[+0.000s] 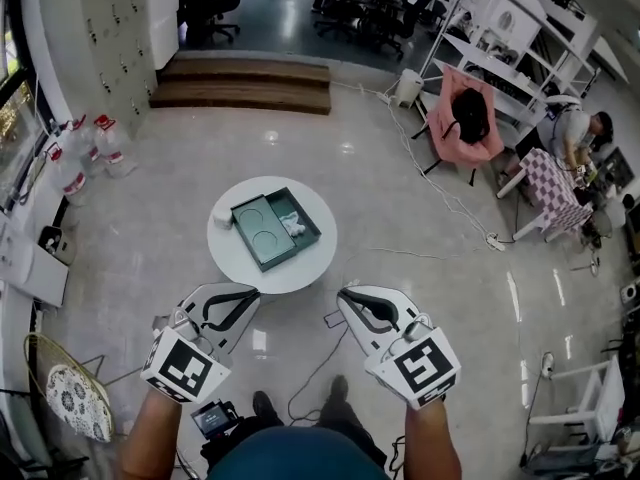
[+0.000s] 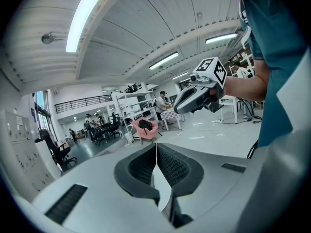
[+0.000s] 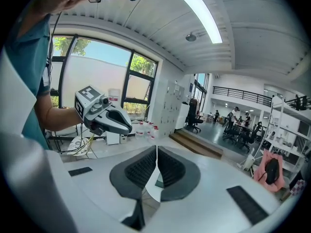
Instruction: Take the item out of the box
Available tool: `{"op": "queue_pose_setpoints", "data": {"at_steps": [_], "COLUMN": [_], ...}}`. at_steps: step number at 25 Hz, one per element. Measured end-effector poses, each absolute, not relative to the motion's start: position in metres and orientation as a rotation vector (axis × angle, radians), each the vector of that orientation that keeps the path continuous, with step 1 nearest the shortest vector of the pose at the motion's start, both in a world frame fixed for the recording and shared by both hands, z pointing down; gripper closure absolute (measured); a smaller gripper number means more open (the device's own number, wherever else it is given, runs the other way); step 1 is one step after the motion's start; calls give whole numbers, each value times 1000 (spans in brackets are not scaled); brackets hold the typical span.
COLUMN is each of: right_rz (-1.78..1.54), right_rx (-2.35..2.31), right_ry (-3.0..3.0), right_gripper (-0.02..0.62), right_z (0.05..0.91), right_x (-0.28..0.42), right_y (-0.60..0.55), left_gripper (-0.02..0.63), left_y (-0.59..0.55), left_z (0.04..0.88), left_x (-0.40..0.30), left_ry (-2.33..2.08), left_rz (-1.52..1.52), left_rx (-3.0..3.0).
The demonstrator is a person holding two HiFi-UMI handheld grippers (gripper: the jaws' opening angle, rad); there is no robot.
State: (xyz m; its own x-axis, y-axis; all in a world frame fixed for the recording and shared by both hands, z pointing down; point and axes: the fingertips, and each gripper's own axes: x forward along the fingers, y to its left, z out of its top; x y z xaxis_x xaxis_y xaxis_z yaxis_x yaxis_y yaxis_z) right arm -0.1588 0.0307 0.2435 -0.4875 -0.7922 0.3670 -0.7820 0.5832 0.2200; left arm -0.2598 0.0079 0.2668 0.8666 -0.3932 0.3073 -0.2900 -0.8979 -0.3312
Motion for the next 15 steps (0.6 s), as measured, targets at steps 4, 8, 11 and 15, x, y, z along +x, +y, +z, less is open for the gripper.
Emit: {"op": "queue_pose_setpoints", "data": {"at_steps": [4,8,11,15], "right_rz": [-36,-14,-21,-49], "right_rx": [1198,1116,1052,968], "right_ry": [-2424,-2468,-2511,-2560], "right_gripper": [555,555,555,555], "right_z": [243,256,260,253], "right_x": [-161,-153,-132,-96], "right_y": [3,-37,-65,-97], "left_gripper": [584,584,584,584], "left_y": [-10,-41,-55,-78], "left_z": [269,279,282,281], "left_x": [-270,-263,-237,-194], "left_ry": [601,702,754,828], "left_rz": [-577,-614,-643,-680], "left_rx": [-2767,-2758,-2754,-2737]}}
